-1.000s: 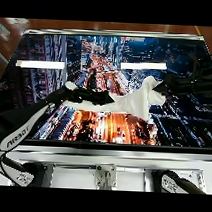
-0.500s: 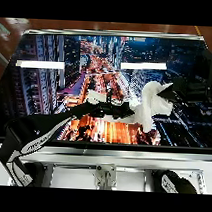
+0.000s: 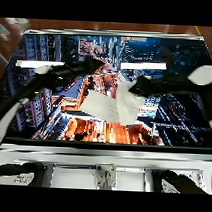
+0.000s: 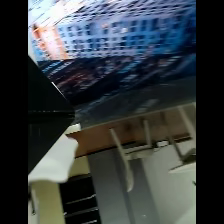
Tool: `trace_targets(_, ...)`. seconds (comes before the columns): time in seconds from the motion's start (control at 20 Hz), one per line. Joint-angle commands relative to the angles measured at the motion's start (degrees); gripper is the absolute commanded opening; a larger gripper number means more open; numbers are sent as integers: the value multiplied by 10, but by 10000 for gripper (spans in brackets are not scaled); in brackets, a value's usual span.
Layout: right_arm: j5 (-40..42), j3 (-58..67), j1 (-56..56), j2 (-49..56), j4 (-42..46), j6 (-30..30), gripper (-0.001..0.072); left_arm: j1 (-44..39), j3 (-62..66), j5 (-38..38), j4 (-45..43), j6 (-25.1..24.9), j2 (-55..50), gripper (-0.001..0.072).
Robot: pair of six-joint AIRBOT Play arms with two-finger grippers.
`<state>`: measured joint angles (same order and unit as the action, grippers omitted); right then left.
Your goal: Fold the shirts.
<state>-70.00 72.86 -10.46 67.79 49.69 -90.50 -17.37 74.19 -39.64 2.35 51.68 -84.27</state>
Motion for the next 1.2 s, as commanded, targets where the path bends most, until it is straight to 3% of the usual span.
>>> trace_targets(0.0, 165, 0, -123, 114, -3, -12, 65, 113, 0, -17, -29, -7, 111, 33)
trace_targets(0.15, 332, 0, -189, 227, -56, -38, 68, 172, 0, -82, -29, -7, 186, 33)
trace_targets(0.2, 392, 0, -201, 259, -122, -37, 188, 181, 0, -104, -34, -7, 203, 34)
trace_targets(0.25, 432, 0, -205, 281, -193, -31, 477, 185, 0, -121, -53, -7, 220, 34)
trace_targets(0.3, 453, 0, -205, 294, -261, -1, 639, 185, 0, -132, -78, -6, 231, 33)
trace_targets(0.4, 453, 0, -185, 289, -303, 59, 638, 183, 0, -153, -122, 9, 241, 34)
trace_targets(0.5, 400, 0, -145, 264, -285, 87, 638, 183, -1, -163, -151, 16, 241, 34)
trace_targets(0.65, 241, 0, -52, 203, -154, 96, 637, 183, -3, -163, -183, 15, 241, 33)
trace_targets(0.7, 180, 0, -18, 184, -93, 85, 637, 183, -3, -164, -194, 15, 241, 34)
trace_targets(0.85, -42, -1, 72, 156, 168, -56, 638, 183, -3, -164, -234, 16, 241, 34)
trace_targets(0.9, -87, -13, 87, 156, 209, -75, 639, 183, -3, -164, -243, 23, 241, 34)
trace_targets(1.0, -64, -68, 104, 156, 159, -74, 640, 183, -3, -166, -255, 42, 241, 33)
trace_targets(1.1, 43, -134, 90, 156, 76, -73, 640, 183, -3, -166, -255, 46, 242, 34)
trace_targets(1.15, 102, -165, 77, 156, 43, -74, 679, 183, -3, -166, -255, 50, 242, 34)
